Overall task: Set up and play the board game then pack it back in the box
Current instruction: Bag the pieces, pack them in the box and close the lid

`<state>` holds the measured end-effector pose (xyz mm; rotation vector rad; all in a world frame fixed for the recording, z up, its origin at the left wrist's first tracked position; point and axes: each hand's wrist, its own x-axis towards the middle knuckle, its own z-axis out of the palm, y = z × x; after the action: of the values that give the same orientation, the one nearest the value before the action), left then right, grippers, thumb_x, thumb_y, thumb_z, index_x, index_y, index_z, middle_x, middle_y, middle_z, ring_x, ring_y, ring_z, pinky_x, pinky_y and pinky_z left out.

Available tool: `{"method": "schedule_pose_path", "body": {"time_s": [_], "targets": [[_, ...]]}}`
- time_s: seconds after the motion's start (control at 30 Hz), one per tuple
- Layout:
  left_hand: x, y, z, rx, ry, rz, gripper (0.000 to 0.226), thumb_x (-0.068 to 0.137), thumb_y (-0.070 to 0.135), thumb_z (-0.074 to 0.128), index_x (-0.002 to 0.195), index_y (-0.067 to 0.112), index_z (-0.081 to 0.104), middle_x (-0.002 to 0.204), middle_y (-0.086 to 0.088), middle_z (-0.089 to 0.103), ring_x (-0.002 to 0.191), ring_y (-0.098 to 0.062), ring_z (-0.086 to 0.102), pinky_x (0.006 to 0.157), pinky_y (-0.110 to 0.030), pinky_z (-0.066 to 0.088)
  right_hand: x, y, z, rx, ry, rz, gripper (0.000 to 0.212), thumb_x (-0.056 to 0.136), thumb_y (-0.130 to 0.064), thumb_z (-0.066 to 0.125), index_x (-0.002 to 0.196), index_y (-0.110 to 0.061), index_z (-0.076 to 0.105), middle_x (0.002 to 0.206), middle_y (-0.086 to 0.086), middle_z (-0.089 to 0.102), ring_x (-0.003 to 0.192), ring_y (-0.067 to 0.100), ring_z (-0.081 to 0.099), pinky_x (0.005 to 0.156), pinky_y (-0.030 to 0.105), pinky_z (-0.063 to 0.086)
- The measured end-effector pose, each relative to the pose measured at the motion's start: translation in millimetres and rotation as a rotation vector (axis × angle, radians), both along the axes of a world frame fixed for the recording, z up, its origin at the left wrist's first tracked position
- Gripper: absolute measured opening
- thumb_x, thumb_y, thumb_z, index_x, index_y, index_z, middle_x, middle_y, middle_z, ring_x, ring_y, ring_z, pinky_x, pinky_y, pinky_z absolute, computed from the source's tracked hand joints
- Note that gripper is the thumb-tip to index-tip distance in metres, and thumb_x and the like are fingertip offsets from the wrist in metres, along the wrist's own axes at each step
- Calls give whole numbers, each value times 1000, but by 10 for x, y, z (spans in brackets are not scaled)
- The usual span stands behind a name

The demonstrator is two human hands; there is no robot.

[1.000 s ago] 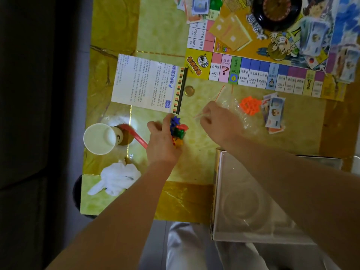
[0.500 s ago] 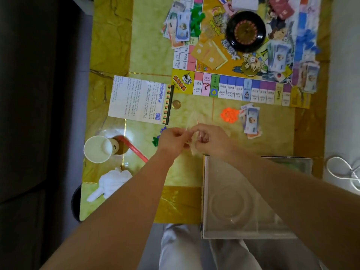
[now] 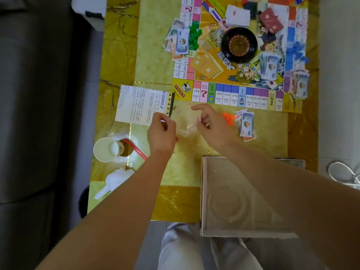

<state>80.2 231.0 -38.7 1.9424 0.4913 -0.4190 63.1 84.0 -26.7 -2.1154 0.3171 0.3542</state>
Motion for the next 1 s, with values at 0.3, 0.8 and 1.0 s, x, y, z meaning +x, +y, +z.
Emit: {"method": "schedule_pose_path", "body": {"time_s": [0.3, 0.8, 1.0], "targets": [[244, 414, -239, -119, 129, 421, 7, 96, 13, 34, 100, 12, 40, 74, -11, 53, 65, -27, 55, 43, -21, 40, 347, 246, -424, 9, 266, -129, 10, 90, -9, 54, 92, -19, 58, 84, -3, 61, 83, 23, 62, 68, 33, 50], [407, 642, -1030, 280, 196, 172, 22, 98, 20, 39, 92, 7, 54, 79, -6, 58, 74, -20, 52, 68, -27, 36, 781, 403, -1253, -636, 82, 164, 34, 91, -8, 57, 123, -19, 59, 114, 11, 52, 85, 31, 58, 71, 41, 51], [448, 641, -1037, 362, 172, 150, 18, 96, 18, 38, 84, 8, 47, 79, -9, 54, 74, -22, 46, 67, -28, 31, 813, 364, -1201, -523, 78, 151, 23, 88, -12, 61, 110, -17, 56, 112, 9, 55, 82, 29, 59, 69, 41, 52]]}}
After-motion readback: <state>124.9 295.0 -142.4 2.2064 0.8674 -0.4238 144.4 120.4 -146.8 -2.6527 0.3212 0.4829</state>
